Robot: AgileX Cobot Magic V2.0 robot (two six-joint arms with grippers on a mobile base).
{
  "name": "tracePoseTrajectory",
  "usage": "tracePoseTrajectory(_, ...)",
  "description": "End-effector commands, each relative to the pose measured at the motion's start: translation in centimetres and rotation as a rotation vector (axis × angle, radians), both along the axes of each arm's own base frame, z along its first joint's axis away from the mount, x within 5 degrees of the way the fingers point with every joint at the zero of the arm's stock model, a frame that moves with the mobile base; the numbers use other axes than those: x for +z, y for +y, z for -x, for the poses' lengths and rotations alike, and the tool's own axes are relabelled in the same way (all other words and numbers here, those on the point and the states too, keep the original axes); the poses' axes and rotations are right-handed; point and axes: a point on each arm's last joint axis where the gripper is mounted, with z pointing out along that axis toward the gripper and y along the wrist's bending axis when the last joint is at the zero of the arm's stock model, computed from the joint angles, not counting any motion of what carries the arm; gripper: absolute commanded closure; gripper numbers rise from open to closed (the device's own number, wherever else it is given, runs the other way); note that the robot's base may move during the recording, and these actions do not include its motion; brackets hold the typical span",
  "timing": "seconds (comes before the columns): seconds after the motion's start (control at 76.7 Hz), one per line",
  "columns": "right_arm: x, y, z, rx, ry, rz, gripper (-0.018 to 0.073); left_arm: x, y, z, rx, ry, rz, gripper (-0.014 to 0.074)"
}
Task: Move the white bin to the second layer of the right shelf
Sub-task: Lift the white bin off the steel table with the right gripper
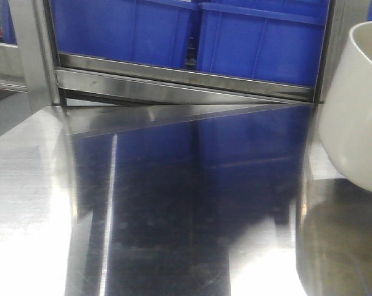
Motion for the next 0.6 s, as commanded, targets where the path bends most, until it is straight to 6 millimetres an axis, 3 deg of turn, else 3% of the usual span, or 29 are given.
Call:
tracePoseTrajectory(0.0, 1.8, -0.1, 0.9, -0.026, -0.193, -0.010, 0.0510, -0.4, 0.0, -0.1, -0.001, -0.064, 0.009, 0.0512)
tracePoseTrajectory(0.169, 1.7, -0.1, 3.0, -0.048, -0.326, -0.010, 0.0510, -0.4, 0.0, -0.1, -0.001, -0.064, 0.009, 0.0512)
tracePoseTrajectory(0.586, 4.5, 0.0, 9.8, -0.028, -0.676, 0.095, 0.0510, -0.4, 0.0, -0.1, -0.001, -0.064, 0.009, 0.0512)
